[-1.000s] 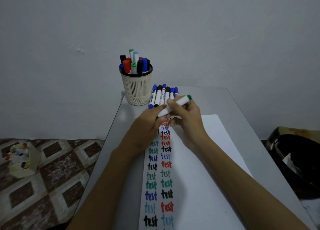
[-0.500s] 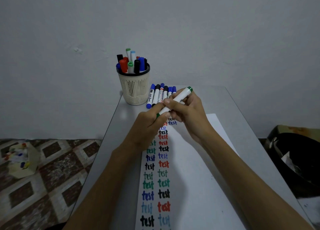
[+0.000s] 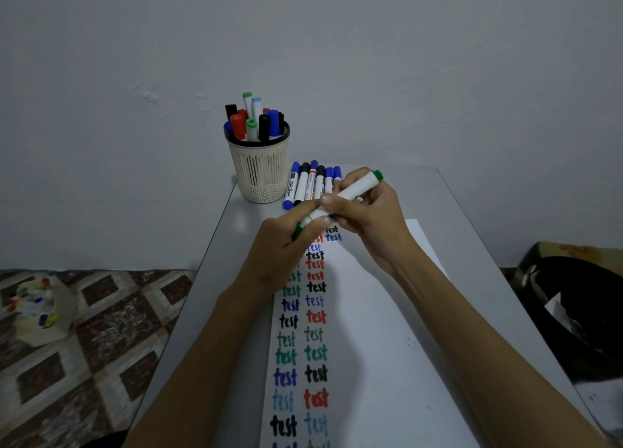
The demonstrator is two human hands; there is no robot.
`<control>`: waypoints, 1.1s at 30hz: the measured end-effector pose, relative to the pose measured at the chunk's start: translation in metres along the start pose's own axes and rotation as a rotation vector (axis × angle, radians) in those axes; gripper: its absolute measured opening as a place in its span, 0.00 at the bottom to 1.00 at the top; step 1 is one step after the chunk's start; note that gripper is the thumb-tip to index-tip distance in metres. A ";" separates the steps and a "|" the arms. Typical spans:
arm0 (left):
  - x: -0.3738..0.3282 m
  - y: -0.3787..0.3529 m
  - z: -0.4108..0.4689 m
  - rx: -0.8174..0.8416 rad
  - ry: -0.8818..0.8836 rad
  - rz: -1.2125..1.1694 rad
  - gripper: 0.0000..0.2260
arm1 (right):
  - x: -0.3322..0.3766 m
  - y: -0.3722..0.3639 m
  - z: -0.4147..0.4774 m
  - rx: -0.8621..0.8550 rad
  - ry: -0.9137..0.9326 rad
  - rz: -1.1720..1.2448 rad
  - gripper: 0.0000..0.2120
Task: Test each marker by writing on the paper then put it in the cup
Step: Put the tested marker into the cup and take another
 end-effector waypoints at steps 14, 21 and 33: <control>0.041 0.003 -0.003 0.156 0.084 0.310 0.14 | -0.024 0.024 0.002 -0.134 -0.062 0.001 0.09; 0.043 0.003 -0.003 0.161 0.081 0.334 0.12 | -0.030 0.022 0.001 -0.202 -0.046 -0.154 0.14; 0.045 0.002 -0.003 0.177 0.111 0.340 0.11 | -0.043 0.021 0.006 -0.169 -0.092 -0.310 0.15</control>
Point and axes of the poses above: each hand's wrist, its own z-axis towards the middle knuckle, its own y-axis out of the back of the hand, x = y × z, the point moved 9 cm from there along z, towards the middle knuckle, and after that the axes turned 2 degrees about -y, right-handed, at the moved point
